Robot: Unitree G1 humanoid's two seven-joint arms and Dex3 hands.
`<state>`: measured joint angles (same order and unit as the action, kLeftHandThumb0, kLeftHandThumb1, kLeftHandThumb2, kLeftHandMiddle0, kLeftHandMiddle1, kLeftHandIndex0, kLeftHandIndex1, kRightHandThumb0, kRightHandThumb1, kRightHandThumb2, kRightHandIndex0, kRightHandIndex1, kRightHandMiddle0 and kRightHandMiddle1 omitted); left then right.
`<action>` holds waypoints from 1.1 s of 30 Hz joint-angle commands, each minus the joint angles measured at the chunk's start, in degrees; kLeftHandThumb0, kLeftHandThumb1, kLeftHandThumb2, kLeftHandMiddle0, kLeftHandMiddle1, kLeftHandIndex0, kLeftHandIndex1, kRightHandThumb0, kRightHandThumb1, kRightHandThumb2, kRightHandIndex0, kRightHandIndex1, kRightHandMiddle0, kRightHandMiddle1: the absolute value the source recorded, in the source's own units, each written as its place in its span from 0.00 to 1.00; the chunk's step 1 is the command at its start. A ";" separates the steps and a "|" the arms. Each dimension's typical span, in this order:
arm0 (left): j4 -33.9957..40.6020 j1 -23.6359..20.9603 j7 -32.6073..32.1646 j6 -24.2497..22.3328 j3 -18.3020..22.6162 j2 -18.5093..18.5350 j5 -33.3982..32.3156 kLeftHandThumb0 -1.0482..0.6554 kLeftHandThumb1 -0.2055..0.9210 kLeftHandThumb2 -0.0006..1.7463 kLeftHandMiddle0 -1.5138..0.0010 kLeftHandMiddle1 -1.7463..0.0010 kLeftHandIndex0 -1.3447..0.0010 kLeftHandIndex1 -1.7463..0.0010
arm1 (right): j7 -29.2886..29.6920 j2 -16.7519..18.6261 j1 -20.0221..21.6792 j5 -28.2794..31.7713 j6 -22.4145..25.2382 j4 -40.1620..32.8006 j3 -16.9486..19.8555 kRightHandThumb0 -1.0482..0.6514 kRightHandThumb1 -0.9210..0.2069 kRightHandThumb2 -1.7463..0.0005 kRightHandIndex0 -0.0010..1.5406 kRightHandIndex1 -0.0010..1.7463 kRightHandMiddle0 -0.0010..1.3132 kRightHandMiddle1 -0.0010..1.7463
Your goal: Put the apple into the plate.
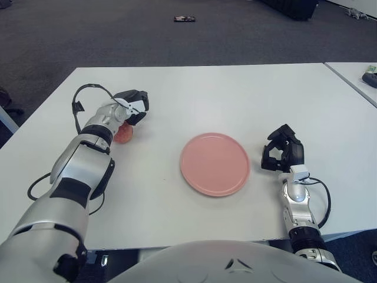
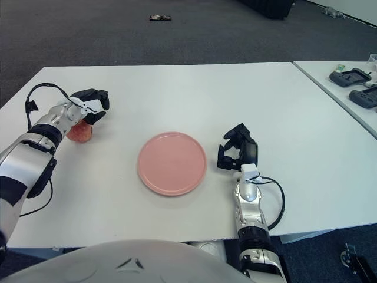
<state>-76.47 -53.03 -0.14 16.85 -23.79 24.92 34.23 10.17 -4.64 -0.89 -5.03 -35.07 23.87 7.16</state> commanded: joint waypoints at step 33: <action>3.08 0.37 -4.43 11.70 2.08 7.96 -1.07 0.15 0.69 0.42 0.98 0.45 0.99 0.50 | 0.11 -0.22 -2.05 -1.33 3.51 1.01 -0.12 0.61 0.71 0.11 0.50 1.00 0.39 1.00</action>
<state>-74.24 -52.82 -5.17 28.03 -22.41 31.00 33.73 9.78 -4.92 -1.04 -5.44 -33.72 23.35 7.24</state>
